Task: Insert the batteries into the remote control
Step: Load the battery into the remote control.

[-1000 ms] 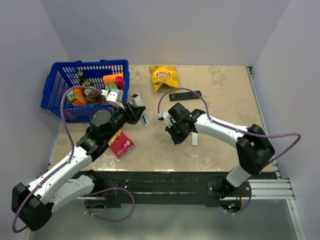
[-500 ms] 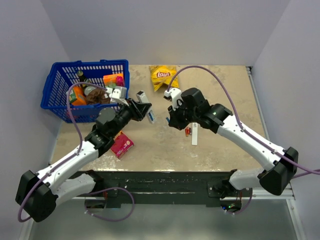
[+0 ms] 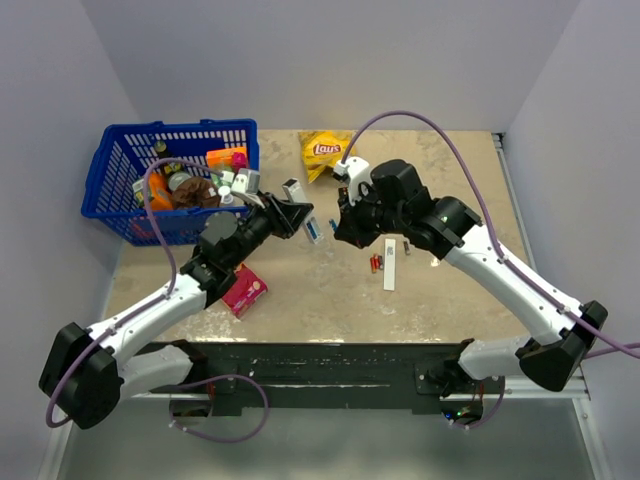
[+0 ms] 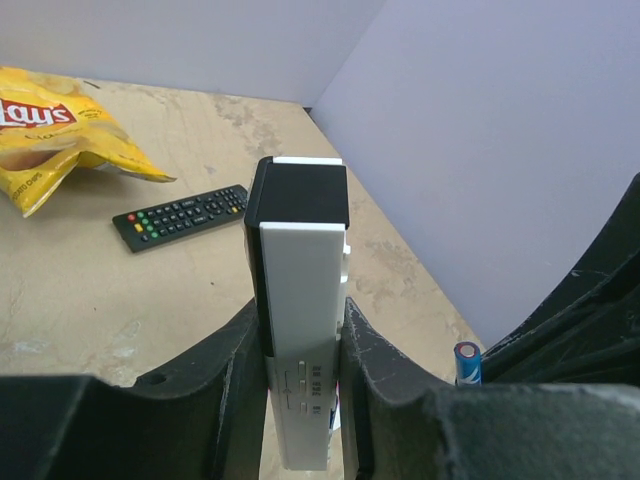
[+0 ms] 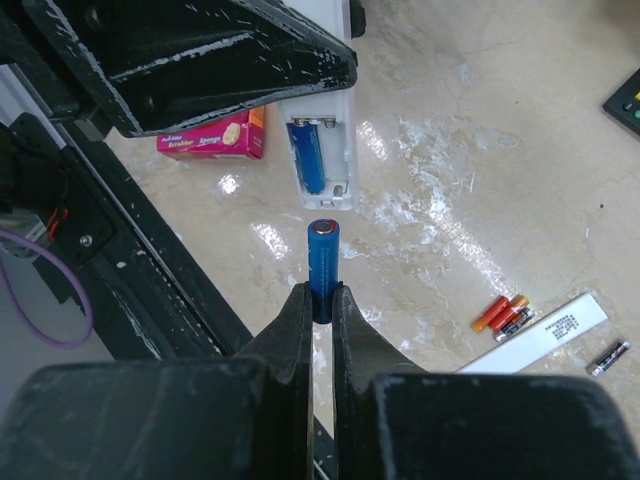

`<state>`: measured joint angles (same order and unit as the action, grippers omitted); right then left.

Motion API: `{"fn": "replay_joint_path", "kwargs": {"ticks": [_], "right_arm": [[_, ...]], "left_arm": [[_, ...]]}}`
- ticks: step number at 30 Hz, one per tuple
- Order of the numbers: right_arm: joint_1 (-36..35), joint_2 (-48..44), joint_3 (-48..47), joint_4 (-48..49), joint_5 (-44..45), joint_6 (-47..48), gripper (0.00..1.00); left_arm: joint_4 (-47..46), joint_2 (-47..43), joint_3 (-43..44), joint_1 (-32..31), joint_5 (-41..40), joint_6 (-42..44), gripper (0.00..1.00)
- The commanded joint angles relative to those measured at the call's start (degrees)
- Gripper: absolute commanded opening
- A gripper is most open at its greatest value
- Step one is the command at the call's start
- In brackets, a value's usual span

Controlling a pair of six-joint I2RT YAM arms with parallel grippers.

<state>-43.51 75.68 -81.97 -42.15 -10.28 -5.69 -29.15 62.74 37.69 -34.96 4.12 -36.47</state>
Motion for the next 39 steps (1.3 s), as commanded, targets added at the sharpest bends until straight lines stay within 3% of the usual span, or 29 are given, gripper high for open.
{"fn": "replay_joint_path", "kwargs": {"ticks": [1,16,39], "right_arm": [[-0.3,-1.1,-3.8,-1.2,-1.8,-1.7,0.0],[-0.3,1.7,-9.9,-5.2,-3.3,-4.9,0.0],[0.0,10.1,-14.5,-15.7,2.0,-3.7,0.0]], "left_arm": [[-5.9,1.2,3.4,-0.2,2.0,-0.4,0.0],[-14.7,6.0,4.4,0.9,5.8,-6.6,0.0],[-18.6,6.7,0.5,2.0,9.1,-13.2,0.0]]}}
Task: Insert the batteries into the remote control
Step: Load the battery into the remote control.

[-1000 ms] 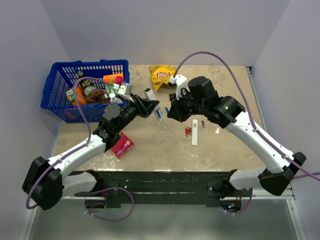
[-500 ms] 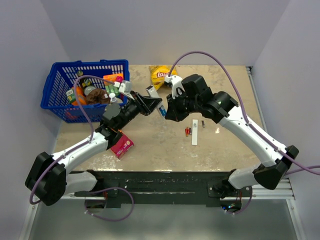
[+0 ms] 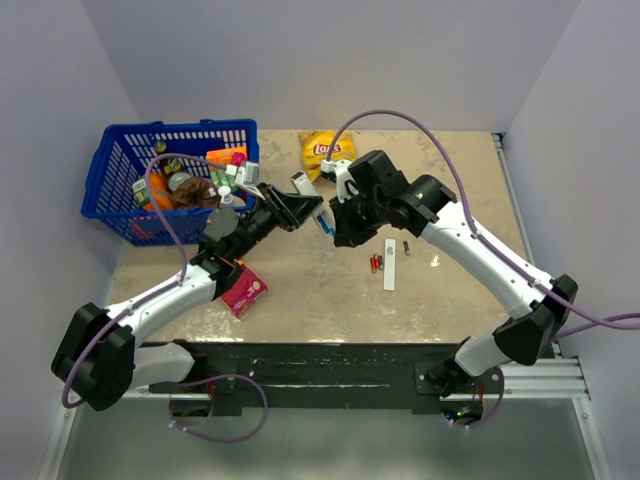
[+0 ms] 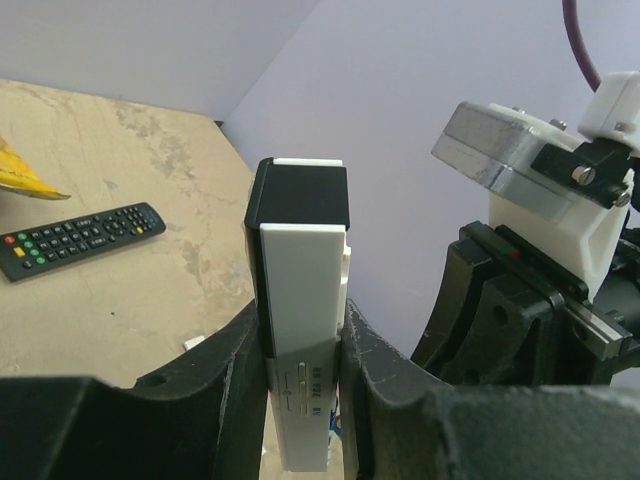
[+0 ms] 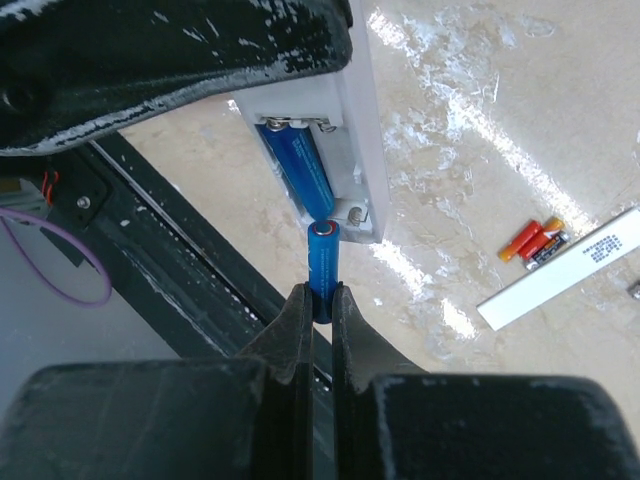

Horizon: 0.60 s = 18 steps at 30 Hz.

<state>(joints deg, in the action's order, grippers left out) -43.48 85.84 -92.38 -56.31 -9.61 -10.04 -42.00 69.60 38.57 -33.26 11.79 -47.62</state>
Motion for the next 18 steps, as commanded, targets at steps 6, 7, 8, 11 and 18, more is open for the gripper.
{"fn": "replay_joint_path", "kwargs": {"ticks": [6,7,8,11,18], "right_arm": [[0.1,0.5,-5.4,-2.4,1.3,1.0,0.0],[0.2,0.6,-5.5,-2.4,1.0,1.0,0.0],[0.1,0.8,-5.6,-2.6,0.9,1.1,0.0],[0.2,1.2,-6.2,-3.5,0.7,1.2,0.0],[0.2,1.3,-6.1,-3.6,-1.2,0.8,0.0]], "left_arm": [[-5.8,-0.3,-0.9,0.2,3.0,-2.4,0.0],[-6.0,-0.1,-1.0,0.2,3.1,-2.5,0.0],[-6.1,-0.2,-1.0,0.3,3.7,-2.5,0.0],[-6.2,0.1,-0.9,0.3,4.6,-2.7,0.0],[-7.5,0.5,-1.7,0.2,5.3,-4.1,0.0]]}}
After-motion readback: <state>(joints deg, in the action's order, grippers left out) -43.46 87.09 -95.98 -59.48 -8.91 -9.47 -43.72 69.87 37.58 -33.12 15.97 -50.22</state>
